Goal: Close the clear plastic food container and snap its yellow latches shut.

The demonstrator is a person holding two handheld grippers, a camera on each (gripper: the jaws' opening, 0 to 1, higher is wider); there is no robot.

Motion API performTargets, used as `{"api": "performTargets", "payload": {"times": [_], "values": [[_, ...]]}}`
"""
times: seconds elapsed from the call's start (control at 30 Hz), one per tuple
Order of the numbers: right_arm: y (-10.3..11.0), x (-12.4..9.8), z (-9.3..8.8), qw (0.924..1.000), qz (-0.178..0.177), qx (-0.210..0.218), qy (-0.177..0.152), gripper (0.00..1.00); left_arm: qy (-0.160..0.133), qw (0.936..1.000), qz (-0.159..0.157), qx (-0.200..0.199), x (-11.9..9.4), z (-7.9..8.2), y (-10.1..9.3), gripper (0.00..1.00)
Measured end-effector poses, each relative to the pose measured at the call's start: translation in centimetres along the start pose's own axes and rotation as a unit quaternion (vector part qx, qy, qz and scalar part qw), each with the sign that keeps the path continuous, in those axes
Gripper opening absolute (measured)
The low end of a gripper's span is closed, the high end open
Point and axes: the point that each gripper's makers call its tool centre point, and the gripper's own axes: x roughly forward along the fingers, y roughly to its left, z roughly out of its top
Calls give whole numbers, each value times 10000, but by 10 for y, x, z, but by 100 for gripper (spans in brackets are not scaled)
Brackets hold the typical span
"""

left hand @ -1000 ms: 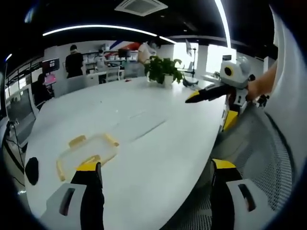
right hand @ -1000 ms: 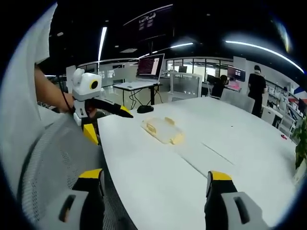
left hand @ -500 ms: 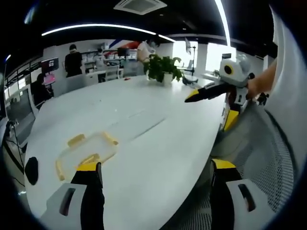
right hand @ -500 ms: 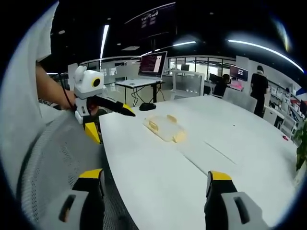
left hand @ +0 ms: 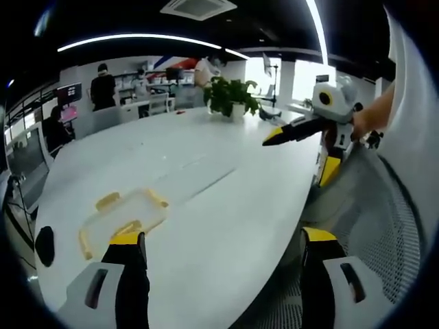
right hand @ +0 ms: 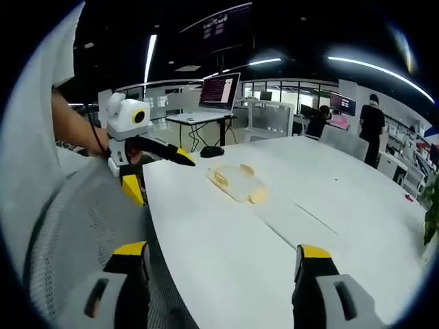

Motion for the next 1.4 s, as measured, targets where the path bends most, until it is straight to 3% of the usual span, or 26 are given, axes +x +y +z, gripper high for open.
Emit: {"api": "performTargets", "payload": {"times": [0.77,1.4], "values": [[-6,17,6,9996,214,-163,132,85,151,9999,-14,53,2,-6,11,90],[-18,49,18,9982,491,-277,188,84,266,9996,116,54,5,-10,41,88]]}}
